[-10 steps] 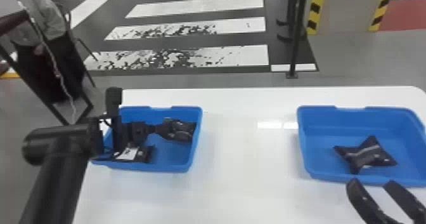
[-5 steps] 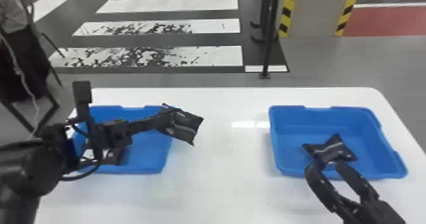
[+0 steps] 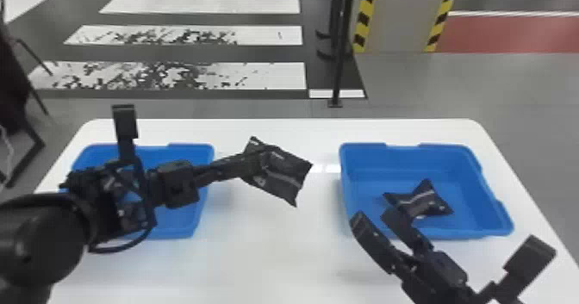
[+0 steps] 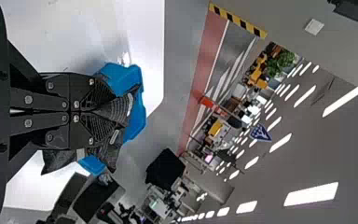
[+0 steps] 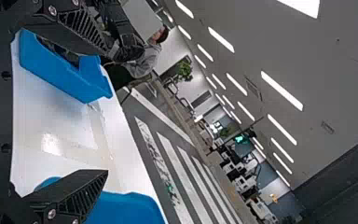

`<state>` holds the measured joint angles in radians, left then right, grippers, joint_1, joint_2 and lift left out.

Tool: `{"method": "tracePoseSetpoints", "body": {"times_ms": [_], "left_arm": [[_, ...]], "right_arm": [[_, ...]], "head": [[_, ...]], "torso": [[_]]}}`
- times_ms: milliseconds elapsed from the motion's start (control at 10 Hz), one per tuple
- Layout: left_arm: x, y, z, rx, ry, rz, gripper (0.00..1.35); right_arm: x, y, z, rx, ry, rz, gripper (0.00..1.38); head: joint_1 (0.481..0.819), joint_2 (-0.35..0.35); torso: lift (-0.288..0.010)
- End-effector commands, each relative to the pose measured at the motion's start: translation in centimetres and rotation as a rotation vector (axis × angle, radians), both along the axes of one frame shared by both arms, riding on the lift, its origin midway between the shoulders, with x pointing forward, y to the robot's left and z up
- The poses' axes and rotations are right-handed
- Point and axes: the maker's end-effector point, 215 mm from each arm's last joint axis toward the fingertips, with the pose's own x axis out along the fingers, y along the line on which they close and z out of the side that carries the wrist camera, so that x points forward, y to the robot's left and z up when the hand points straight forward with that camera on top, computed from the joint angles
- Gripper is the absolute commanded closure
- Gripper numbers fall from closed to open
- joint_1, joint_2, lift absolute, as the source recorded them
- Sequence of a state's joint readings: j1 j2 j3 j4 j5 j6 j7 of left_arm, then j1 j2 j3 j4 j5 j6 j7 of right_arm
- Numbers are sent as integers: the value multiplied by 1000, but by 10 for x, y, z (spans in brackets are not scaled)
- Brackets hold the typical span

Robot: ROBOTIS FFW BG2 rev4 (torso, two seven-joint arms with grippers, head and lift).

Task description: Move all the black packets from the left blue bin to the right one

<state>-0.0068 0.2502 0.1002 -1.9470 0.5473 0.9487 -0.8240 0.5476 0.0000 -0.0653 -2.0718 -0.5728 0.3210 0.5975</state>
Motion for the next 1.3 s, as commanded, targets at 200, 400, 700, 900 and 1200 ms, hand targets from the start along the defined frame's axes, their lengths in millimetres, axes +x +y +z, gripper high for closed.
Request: {"method": "tracePoseSetpoints", "body": {"times_ms": [200,400,700,900,1200], "left_arm": [[-22,-53,7,-57,18,-117,1220],[-28,-70,7,-55,26,-151,1220],[-36,-84,3,-64,49,-181,1220],[-35,-83,4,-62,44,-178,1220],[-18,-57,14,-124,3,-63,693]], "right_arm": [[0,33,12,70,22,81,117],[7,40,20,98,9,93,136],[7,53,24,149,20,120,912],[8,48,19,143,25,109,1277],[9,43,23,143,10,96,1277]], "head": [[695,-15],[695,-31],[695,-42],[695,-44],[695,-47]], "torso": [[-138],[-138],[-138],[-138],[-138]]}}
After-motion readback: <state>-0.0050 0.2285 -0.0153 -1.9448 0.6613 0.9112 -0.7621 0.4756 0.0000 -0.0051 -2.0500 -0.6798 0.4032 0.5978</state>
